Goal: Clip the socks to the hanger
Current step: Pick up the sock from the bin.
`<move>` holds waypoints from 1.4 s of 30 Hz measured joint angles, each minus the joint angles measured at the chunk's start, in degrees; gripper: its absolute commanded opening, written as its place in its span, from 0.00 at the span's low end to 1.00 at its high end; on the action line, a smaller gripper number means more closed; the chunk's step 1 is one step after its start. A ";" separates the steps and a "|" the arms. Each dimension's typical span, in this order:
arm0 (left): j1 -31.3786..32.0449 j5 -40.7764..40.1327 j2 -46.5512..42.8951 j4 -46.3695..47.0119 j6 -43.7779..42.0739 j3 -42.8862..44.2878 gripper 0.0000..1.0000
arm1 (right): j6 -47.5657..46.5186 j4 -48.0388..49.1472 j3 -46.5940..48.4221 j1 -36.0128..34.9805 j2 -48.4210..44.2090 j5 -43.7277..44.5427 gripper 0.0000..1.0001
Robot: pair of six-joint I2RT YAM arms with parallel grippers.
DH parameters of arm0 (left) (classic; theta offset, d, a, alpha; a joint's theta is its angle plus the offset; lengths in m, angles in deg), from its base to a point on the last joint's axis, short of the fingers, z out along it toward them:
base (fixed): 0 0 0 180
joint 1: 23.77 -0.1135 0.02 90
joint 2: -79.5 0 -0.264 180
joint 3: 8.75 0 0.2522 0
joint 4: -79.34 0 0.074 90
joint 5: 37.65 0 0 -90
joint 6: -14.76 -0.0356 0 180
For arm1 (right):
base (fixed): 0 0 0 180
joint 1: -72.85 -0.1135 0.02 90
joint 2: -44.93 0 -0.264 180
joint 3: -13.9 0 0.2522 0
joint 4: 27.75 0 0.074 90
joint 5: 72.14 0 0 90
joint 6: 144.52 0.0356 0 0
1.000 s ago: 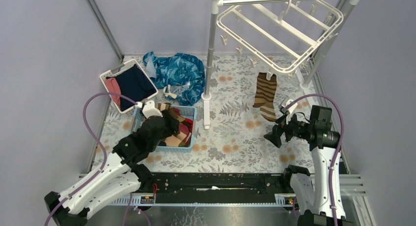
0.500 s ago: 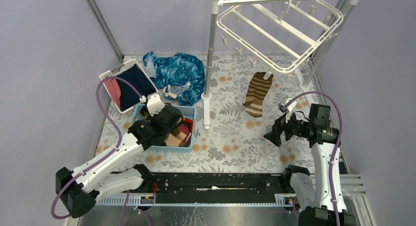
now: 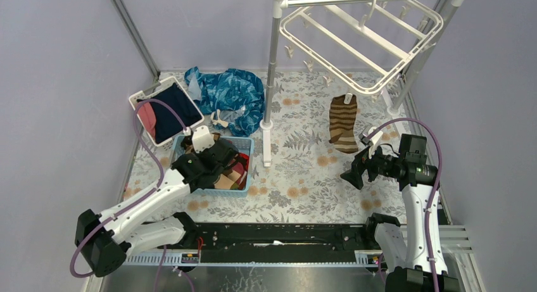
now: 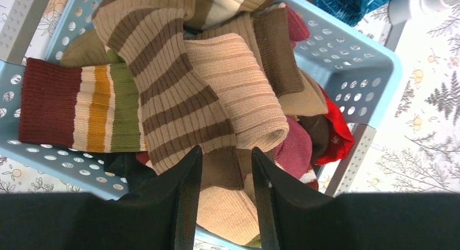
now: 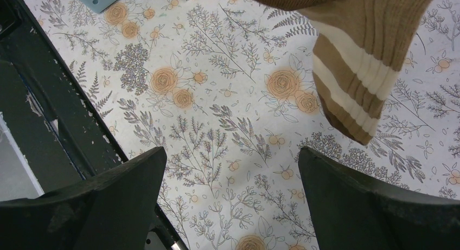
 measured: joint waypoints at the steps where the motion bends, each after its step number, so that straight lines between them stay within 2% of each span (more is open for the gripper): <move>1: 0.00 0.09 0.59 0.17 -0.04 -0.17 0.43 | -0.02 0.00 0.00 0.00 0.00 0.00 1.00; 5: 0.00 0.31 2.54 1.03 -0.11 -0.72 0.39 | -0.02 0.00 0.00 0.00 0.00 0.00 1.00; 11: 0.00 1.20 2.12 1.36 -0.66 -1.07 0.21 | -0.02 0.00 0.00 0.00 0.07 0.00 1.00; 17: 0.00 2.64 -0.31 1.46 -1.49 -1.68 0.15 | -0.04 0.00 0.00 0.00 0.07 0.00 1.00; 22: 0.00 3.74 -1.66 1.60 -2.12 -2.67 0.00 | -0.04 0.00 0.00 0.00 0.07 0.00 1.00; 30: 0.00 5.88 -5.05 1.68 -3.61 -2.95 0.00 | -0.72 -0.07 0.00 0.00 0.04 -0.17 1.00; 34: 0.00 9.51 -8.35 1.75 -7.17 0.15 0.00 | -2.91 -1.66 0.04 -0.09 0.04 -1.53 1.00; 38: 0.00 14.60 -12.92 4.22 -12.20 4.66 0.00 | -9.40 -6.95 0.87 -0.26 0.04 -5.84 1.00; 42: 0.00 23.65 -15.04 12.13 -15.58 7.85 0.00 | -18.62 -14.27 3.06 -0.37 0.04 -10.69 1.00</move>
